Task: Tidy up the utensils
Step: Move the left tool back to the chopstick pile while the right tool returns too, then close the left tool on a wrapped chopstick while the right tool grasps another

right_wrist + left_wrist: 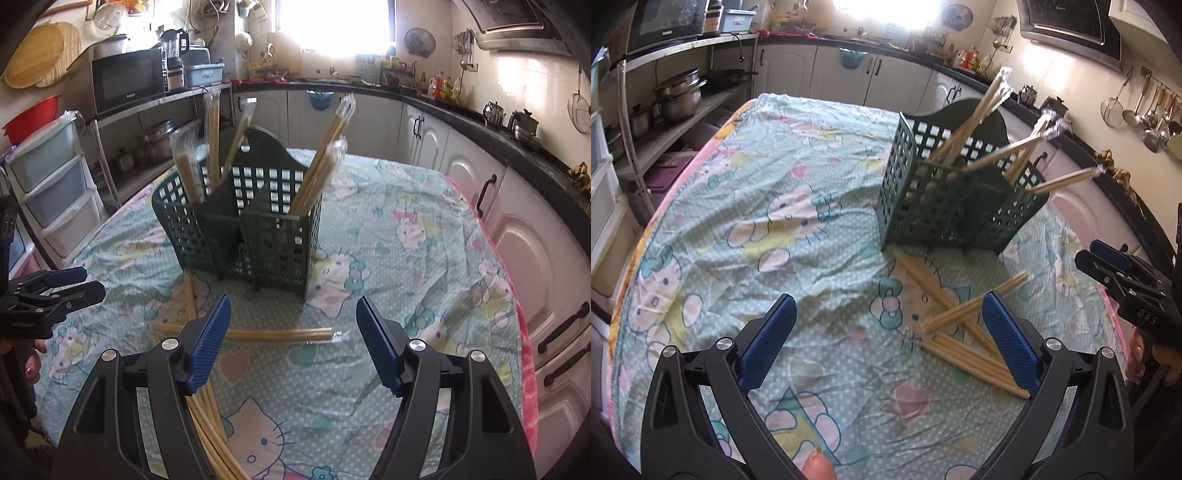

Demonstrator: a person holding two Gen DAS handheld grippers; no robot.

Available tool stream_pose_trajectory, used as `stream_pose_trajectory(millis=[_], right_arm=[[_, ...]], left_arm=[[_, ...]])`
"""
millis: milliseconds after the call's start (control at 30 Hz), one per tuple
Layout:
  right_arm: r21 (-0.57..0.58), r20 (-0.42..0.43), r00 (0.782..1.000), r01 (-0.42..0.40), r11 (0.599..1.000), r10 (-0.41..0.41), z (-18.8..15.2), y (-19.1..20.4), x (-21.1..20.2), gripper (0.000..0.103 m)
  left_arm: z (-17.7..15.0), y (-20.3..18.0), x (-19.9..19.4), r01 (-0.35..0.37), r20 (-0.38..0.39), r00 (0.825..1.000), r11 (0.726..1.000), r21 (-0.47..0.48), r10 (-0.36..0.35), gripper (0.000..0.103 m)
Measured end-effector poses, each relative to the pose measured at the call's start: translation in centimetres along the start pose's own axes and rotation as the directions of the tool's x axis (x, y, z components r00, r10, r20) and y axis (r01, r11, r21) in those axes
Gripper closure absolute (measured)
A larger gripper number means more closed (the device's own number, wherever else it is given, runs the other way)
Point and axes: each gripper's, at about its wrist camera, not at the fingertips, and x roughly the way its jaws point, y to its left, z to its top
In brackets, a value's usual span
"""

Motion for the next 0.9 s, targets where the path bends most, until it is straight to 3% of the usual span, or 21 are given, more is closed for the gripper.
stream_pose_trajectory(millis=[200, 533, 767, 900], right_arm=[[0.014, -0.039, 0.999, -0.002, 1.0, 0.003, -1.1, 0.0, 1.2, 0.035], [0.039, -0.085, 0.996, 0.016, 0.999, -0.013, -2.5, -0.3, 2.9, 0.035], [0.056, -0.109, 0.994, 0.024, 0.998, -0.018, -2.7, -0.3, 4.0, 0.035], [0.073, -0.134, 0.991, 0.031, 0.997, -0.021, -2.7, -0.4, 5.0, 0.035]], left_arm=[[-1.2, 0.0, 1.0, 0.036, -0.047, 0.998, 0.999, -0.009, -0.036, 0.012], [-2.8, 0.1, 2.7, 0.106, -0.126, 0.986, 0.993, -0.055, -0.112, 0.048], [-2.9, 0.6, 4.2, 0.175, -0.156, 0.968, 0.975, -0.139, -0.196, 0.072], [-2.8, 1.4, 4.8, 0.196, -0.157, 0.961, 0.959, -0.203, -0.229, 0.078]])
